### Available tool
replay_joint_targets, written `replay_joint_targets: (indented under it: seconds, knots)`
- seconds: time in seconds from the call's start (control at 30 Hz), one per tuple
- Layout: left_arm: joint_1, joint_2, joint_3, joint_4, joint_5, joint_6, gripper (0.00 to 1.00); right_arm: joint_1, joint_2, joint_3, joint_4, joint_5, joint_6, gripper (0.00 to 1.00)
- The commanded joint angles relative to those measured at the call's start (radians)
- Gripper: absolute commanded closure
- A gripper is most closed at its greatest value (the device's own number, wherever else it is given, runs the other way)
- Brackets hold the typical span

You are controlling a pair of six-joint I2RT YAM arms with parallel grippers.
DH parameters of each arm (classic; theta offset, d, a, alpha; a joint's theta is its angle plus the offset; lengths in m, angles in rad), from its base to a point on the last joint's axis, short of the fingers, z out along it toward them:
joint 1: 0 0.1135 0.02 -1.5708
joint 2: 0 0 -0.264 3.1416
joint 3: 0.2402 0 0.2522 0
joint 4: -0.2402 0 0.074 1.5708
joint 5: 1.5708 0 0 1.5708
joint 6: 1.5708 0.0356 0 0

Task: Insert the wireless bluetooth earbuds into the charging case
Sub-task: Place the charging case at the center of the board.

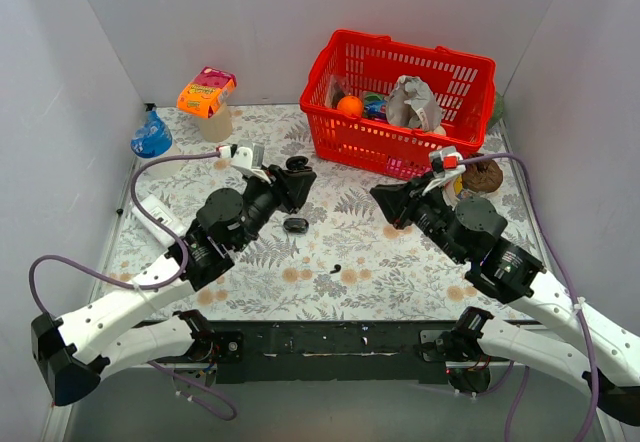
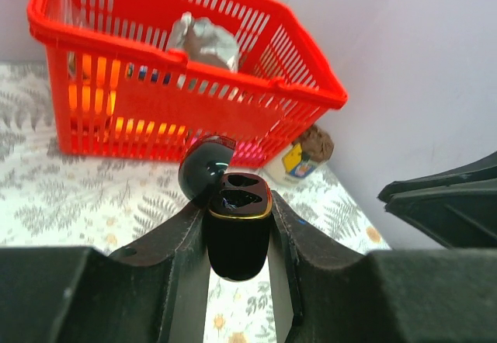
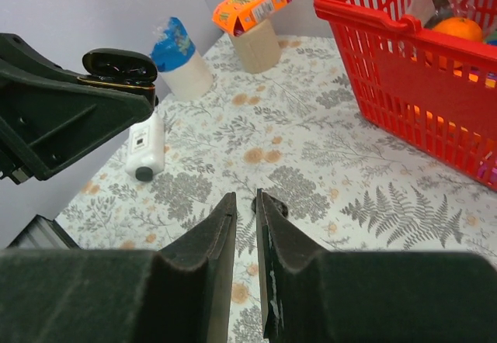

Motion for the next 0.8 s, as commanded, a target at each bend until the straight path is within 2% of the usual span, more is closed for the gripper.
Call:
replay_joint_targets:
  seconds: [0.0,0.07,0.23,0.37,0.5,0.63,0.77]
  knots:
    - [0.057,0.014,0.023,-0.15,0.11,-0.124,1.0,0.002,-0.015,-0.001,-0.098,0.054,-0.02,0.77]
    - [0.117,0.036,0.012,-0.195,0.157,-0.173,1.0,0.002,-0.012,-0.007,-0.149,0.063,-0.026,0.76]
    - [0.298,0.134,0.008,-0.244,0.427,-0.275,1.0,0.002,-0.014,-0.044,-0.235,0.074,-0.029,0.77]
    - [0.323,0.266,0.031,-0.275,0.526,-0.305,1.0,0.002,-0.025,-0.093,-0.281,0.043,0.0,0.77]
    - [0.323,0.382,0.038,-0.263,0.558,-0.325,1.0,0.0,-0.028,-0.125,-0.292,-0.001,0.02,0.76]
    - [0.324,0.469,0.002,-0.163,0.514,-0.328,1.0,0.0,-0.032,-0.142,-0.298,-0.024,0.028,0.76]
    - [0.324,0.592,0.027,-0.124,0.486,-0.315,1.0,0.0,-0.031,-0.145,-0.307,-0.03,0.026,0.76]
